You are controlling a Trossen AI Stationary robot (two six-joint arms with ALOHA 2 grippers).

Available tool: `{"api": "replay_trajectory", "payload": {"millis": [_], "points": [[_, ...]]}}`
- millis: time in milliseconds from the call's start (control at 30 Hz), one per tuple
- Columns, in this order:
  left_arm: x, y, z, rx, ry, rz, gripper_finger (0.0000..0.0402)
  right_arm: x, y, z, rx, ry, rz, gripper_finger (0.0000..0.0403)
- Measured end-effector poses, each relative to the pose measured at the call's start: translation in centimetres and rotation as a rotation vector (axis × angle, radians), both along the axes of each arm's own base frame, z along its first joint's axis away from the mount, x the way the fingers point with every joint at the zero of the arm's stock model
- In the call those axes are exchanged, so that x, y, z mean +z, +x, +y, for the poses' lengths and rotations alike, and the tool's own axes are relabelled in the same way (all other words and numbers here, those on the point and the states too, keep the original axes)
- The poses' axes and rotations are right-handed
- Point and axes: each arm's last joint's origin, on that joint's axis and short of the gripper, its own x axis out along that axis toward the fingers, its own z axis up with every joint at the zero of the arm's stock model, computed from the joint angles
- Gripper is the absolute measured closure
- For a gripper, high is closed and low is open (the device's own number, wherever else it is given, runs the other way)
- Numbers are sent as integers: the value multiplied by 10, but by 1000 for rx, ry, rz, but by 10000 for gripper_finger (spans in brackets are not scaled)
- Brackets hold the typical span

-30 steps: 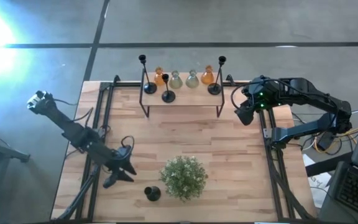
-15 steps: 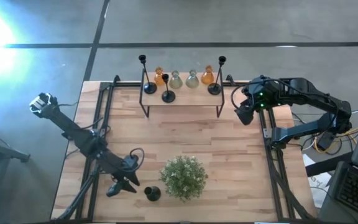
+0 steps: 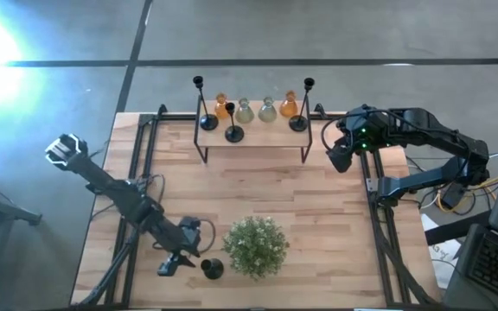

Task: Pick & Place candle stick holders
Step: Put the black candle holder on the shelf aligned with the other black candle holder

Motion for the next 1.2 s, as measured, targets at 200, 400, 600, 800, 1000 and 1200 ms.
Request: {"api": "replay_trajectory", "payload": {"millis": [200, 400, 600, 800, 1000, 1200], "points": [[-31, 5, -4, -63, 117, 51, 243, 0, 0, 0, -8, 3, -2, 179], [-46, 15, -10, -106, 158, -48, 244, 0, 0, 0, -5, 4, -1, 179], [-57, 23, -15, -104, 124, -115, 244, 0, 0, 0, -3, 3, -1, 179], [-67, 28, -17, -118, 183, -143, 244, 0, 0, 0, 3, 0, 1, 179], [-68, 29, -18, -119, 192, -164, 244, 0, 0, 0, 3, 0, 1, 179], [-75, 28, -17, -108, 145, -236, 245, 0, 0, 0, 4, 0, 1, 179]]}}
